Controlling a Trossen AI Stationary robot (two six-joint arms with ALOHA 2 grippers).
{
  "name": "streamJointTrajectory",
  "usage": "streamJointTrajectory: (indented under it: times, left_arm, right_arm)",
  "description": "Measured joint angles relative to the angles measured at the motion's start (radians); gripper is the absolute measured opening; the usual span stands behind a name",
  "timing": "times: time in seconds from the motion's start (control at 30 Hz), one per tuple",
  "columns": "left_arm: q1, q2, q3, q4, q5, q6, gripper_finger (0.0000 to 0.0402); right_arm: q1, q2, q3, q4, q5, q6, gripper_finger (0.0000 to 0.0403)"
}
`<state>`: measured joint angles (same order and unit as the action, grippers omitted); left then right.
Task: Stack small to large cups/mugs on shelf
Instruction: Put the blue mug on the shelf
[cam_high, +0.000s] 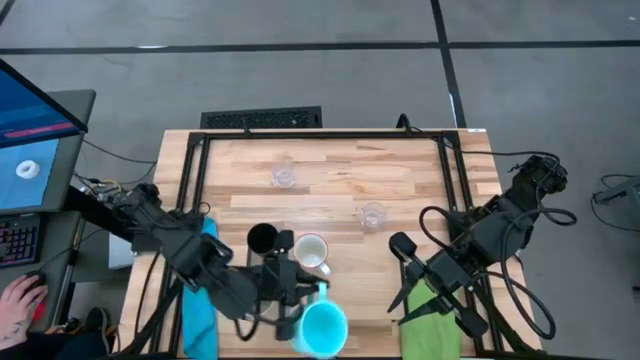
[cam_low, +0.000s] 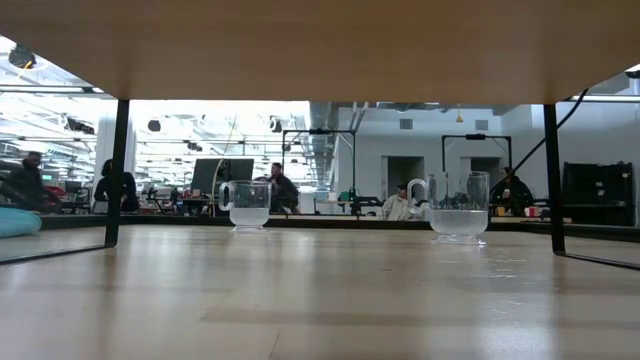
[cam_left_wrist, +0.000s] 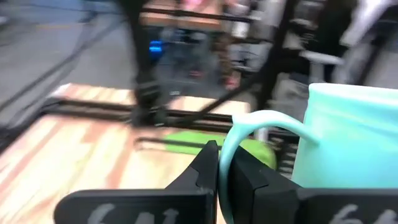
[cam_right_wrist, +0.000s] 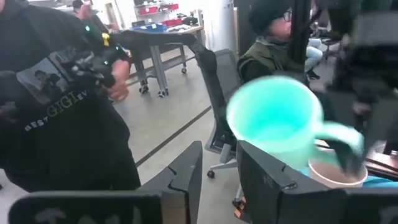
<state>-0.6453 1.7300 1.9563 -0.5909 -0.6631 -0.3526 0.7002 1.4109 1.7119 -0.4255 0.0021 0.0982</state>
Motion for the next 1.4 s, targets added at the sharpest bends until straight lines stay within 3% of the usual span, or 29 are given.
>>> streamJointTrajectory:
  times: [0.1,0.37,0.53,0.63,0.9,1.1,1.23,1.4]
  left_arm:
    - [-0.004,-0.049,-0.134,0.100,-0.077,-0.051,0.0001]
    - [-0.005,-0.173,-0.509,0.399,-0.133,-0.098,0.0000]
    - [0.016,-0.202,-0.649,0.554,-0.144,-0.075,0.0000]
    - [0.027,-0.201,-0.676,0.552,-0.102,-0.084,0.0000]
    - [0.022,-0.194,-0.680,0.459,-0.112,-0.051,0.0000]
    - [0.023,-0.189,-0.680,0.506,-0.121,-0.010,0.0000]
    - [0.033,-0.190,-0.655,0.586,-0.123,0.030,0.0000]
    - [0.049,-0.195,-0.623,0.551,-0.126,0.040,0.0000]
  right_arm:
    - [0.000,0.000,0.000,0.000,0.001,0.007,0.0120]
    - [0.000,0.000,0.000,0.000,0.030,0.026,0.0120]
    - [0.000,0.000,0.000,0.010,0.037,0.026,0.0120]
    - [0.000,0.000,0.000,0.014,0.052,0.027,0.0120]
    - [0.000,0.022,-0.001,0.002,0.067,0.029,0.0120]
    - [-0.013,0.077,-0.001,-0.018,0.132,0.097,0.0123]
    - [-0.033,0.127,-0.001,-0.042,0.138,0.104,0.0139]
    - [-0.047,0.182,-0.001,-0.040,0.134,0.084,0.0180]
